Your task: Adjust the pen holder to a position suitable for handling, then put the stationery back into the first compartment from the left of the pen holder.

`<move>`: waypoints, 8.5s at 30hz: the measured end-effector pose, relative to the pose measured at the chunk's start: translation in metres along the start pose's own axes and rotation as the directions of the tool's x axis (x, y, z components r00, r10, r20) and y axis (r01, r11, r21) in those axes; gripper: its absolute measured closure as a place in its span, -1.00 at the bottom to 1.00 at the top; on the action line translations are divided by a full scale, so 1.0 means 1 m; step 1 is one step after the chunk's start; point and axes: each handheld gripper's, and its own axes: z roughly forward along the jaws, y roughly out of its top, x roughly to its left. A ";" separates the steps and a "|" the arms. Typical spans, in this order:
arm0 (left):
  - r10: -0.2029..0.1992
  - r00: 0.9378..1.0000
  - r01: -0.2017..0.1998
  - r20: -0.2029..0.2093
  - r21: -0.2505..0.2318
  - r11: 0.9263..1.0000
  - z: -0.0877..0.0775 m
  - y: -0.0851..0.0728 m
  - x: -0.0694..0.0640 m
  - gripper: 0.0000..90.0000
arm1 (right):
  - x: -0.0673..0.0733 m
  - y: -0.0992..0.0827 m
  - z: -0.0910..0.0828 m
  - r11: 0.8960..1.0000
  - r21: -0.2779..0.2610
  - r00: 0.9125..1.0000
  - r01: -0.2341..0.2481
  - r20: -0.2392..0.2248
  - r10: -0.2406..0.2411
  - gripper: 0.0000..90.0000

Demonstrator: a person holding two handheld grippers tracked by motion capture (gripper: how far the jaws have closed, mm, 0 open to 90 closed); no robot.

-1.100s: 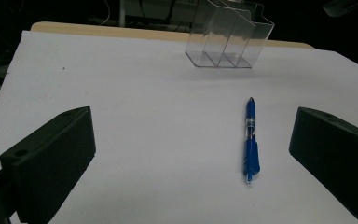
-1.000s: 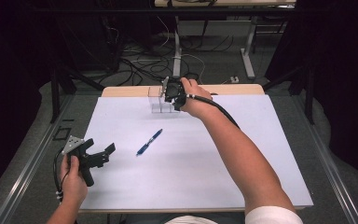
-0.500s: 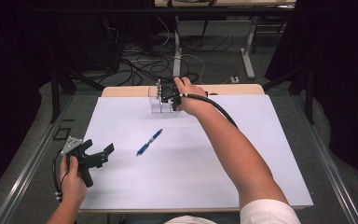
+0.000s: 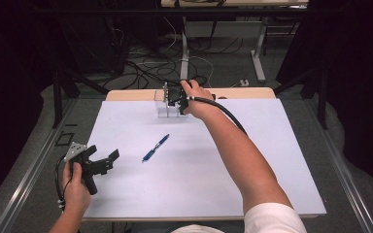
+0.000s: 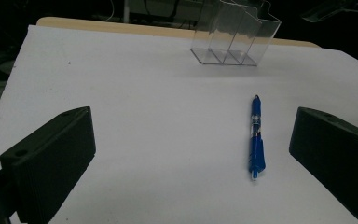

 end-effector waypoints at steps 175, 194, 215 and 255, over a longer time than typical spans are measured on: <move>-0.037 0.999 0.037 0.030 0.008 0.999 0.001 0.007 -0.013 -1.00 | 0.096 -0.122 -0.108 0.756 -0.327 0.823 -0.566 -0.187 0.536 -0.30; -0.073 0.997 0.072 0.008 0.052 0.996 0.005 0.014 -0.024 -1.00 | 0.155 -0.205 -0.128 0.403 -0.387 0.484 -0.829 -0.136 0.864 -1.00; 0.007 1.000 -0.009 0.028 0.085 0.996 0.013 0.041 -0.041 -0.77 | 0.171 -0.250 -0.122 0.201 -0.405 0.269 -0.892 -0.117 0.956 -1.00; 0.310 0.945 -0.327 0.108 0.394 0.859 0.112 0.105 -0.095 -0.13 | 0.173 -0.260 -0.117 0.184 -0.380 0.255 -0.907 -0.144 0.956 -0.89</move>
